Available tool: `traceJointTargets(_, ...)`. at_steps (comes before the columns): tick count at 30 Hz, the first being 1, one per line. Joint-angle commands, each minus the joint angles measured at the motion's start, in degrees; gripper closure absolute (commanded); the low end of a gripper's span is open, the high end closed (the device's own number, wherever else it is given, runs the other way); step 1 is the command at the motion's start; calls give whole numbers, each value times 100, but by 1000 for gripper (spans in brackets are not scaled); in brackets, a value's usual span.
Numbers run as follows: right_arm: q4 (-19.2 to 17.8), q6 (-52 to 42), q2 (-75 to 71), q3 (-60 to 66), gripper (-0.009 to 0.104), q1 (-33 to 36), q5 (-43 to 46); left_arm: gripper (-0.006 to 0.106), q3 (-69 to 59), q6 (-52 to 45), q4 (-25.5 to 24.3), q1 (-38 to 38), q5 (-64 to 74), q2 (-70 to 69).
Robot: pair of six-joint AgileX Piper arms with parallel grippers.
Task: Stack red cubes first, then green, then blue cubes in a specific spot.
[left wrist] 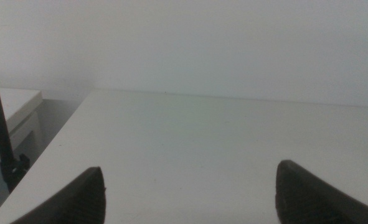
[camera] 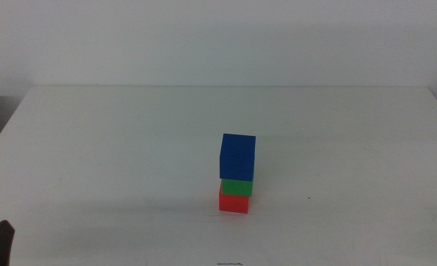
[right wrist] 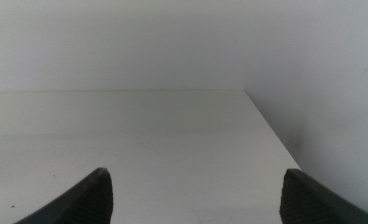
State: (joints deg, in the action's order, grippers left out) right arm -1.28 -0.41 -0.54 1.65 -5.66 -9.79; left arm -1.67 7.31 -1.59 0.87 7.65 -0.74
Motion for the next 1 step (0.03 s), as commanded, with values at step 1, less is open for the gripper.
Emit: traceJointTargets(1, -53, -34, -132, -101, 1, -27, 468, 7, 15, 1, 41, 6, -502, -117)
